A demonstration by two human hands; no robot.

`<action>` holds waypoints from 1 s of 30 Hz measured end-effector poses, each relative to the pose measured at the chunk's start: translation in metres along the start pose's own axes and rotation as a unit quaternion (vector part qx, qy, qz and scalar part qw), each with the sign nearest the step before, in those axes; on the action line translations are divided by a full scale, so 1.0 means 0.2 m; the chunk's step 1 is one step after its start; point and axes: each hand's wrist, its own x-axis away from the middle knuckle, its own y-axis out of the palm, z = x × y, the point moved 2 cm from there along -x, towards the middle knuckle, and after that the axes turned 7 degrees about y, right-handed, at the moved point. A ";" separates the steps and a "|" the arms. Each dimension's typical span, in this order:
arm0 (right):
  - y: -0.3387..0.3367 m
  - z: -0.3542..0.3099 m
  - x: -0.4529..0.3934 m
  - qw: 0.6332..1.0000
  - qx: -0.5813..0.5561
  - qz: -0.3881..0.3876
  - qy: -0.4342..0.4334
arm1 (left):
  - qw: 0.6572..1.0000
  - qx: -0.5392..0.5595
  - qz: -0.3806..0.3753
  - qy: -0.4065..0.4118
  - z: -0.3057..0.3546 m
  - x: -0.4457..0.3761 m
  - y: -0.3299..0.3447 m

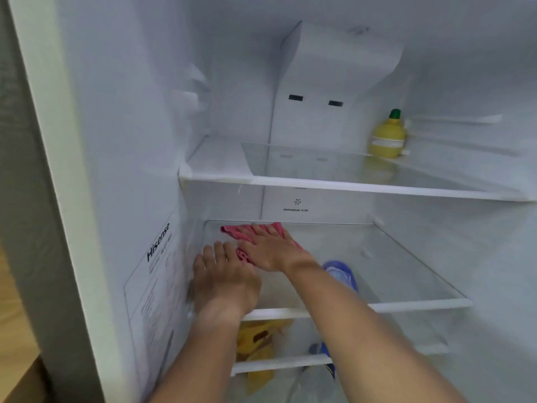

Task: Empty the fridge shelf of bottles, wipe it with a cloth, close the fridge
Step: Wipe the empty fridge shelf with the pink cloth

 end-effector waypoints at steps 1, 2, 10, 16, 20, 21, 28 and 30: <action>0.00 0.01 -0.03 1.000 -0.004 0.002 -0.002 | 1.000 0.002 0.005 -0.001 0.00 0.00 0.00; -0.02 0.03 -0.07 1.000 -0.009 0.005 -0.001 | 1.000 0.005 0.006 -0.002 0.00 -0.01 0.00; -0.05 0.40 -0.16 0.997 -0.015 0.022 0.075 | 1.000 -0.001 -0.009 -0.006 -0.01 -0.03 0.01; -0.09 0.87 -0.03 0.991 0.033 0.045 0.126 | 1.000 -0.006 -0.015 -0.007 -0.02 -0.03 0.02; -0.10 1.19 0.15 0.985 0.063 0.037 0.154 | 1.000 -0.019 -0.018 -0.006 -0.02 -0.04 0.02; -0.10 1.23 0.19 0.985 0.070 0.036 0.151 | 1.000 -0.023 -0.018 -0.006 -0.02 -0.04 0.02; -0.06 1.15 0.52 0.982 0.037 0.029 0.181 | 0.999 -0.023 -0.025 -0.011 -0.03 -0.05 0.03; -0.06 1.08 0.63 0.982 0.031 0.019 0.186 | 0.999 -0.022 -0.027 -0.012 -0.03 -0.04 0.03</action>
